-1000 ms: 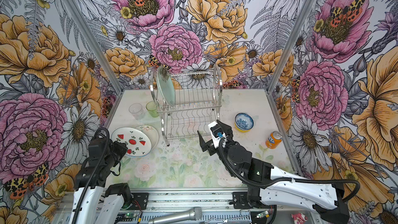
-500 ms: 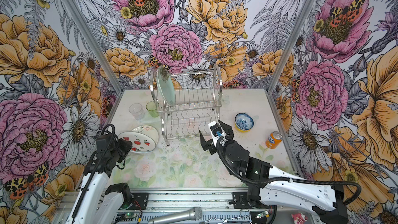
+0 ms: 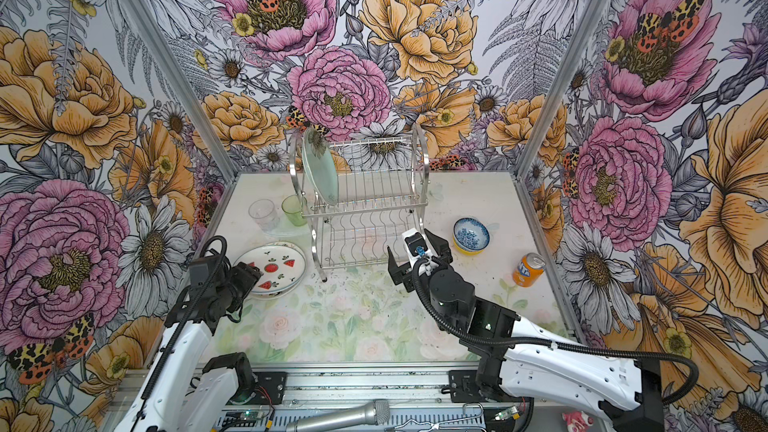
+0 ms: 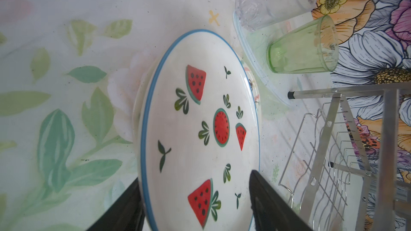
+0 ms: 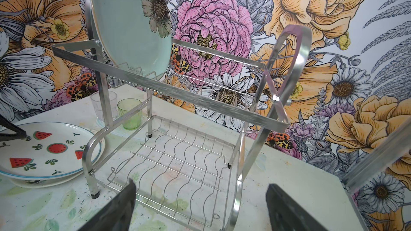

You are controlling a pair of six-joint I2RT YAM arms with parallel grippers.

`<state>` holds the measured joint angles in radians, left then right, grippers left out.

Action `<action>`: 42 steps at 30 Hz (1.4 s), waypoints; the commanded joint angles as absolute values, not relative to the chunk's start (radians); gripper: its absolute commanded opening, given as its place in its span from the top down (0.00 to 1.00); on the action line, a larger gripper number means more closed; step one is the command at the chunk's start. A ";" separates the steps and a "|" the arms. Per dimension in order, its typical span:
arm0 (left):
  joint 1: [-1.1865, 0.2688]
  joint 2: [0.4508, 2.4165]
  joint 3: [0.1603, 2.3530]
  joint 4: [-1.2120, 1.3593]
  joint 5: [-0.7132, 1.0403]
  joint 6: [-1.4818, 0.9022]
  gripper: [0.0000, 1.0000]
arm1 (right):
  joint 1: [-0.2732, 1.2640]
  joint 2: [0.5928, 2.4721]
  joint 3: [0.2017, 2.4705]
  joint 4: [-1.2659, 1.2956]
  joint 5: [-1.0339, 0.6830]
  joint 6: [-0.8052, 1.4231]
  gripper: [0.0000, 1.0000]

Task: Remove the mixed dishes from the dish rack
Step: 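Reach the right gripper into the rack toward the mint-green plate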

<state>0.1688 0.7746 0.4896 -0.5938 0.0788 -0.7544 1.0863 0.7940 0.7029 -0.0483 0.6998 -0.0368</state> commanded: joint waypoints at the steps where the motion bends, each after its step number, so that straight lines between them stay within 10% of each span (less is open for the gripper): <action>1: 0.180 0.780 0.516 -0.548 0.068 -0.711 0.11 | 1.076 0.815 0.708 -0.049 0.683 -0.019 0.07; 42: 0.049 0.635 0.687 -0.703 0.173 -0.663 0.01 | 1.055 0.990 0.891 -0.104 0.381 0.117 0.08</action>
<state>0.0551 0.6418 0.6697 -0.6708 0.1669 -0.6952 1.0523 0.9604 0.8330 -0.0963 0.4191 0.0986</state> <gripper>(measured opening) 0.987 0.924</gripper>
